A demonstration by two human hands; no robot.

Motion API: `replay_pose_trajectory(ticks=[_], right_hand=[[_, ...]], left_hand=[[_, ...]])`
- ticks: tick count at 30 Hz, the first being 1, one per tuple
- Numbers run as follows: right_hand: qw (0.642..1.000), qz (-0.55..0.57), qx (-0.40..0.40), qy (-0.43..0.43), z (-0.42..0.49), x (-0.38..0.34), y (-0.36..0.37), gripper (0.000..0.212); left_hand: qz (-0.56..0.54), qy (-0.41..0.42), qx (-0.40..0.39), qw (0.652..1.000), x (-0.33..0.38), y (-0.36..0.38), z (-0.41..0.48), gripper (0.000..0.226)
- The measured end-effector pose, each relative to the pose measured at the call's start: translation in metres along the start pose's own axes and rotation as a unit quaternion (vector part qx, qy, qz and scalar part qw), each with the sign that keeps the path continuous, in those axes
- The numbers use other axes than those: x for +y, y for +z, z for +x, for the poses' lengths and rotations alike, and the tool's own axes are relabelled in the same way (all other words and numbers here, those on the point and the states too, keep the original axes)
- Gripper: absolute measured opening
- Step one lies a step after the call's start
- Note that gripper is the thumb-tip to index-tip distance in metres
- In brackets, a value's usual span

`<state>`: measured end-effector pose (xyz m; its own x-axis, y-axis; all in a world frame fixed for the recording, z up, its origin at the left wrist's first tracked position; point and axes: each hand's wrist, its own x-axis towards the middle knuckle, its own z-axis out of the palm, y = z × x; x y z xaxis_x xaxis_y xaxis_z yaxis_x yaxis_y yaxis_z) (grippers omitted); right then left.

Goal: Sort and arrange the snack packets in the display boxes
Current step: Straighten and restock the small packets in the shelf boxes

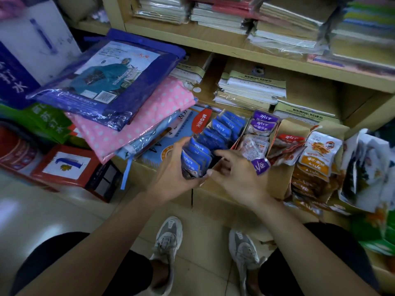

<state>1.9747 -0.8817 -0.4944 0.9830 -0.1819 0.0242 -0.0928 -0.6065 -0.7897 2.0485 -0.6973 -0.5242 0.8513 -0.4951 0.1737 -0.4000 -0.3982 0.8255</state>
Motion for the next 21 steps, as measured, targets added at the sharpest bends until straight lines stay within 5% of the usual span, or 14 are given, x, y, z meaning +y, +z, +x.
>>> replay_pose_trajectory(ticks=[7, 14, 21], right_hand=[[0.998, 0.04, 0.035, 0.038, -0.017, 0.0, 0.006, 0.084], [0.998, -0.019, 0.048, 0.048, -0.005, -0.001, -0.006, 0.07], [0.996, 0.031, 0.069, 0.052, 0.002, -0.003, -0.017, 0.043]], left_hand=[[-0.014, -0.018, -0.105, 0.994, -0.007, -0.018, -0.012, 0.072], [0.086, -0.01, -0.002, 0.996, 0.003, -0.007, 0.017, 0.066], [0.074, -0.065, -0.058, 0.994, -0.005, -0.005, 0.04, 0.069]])
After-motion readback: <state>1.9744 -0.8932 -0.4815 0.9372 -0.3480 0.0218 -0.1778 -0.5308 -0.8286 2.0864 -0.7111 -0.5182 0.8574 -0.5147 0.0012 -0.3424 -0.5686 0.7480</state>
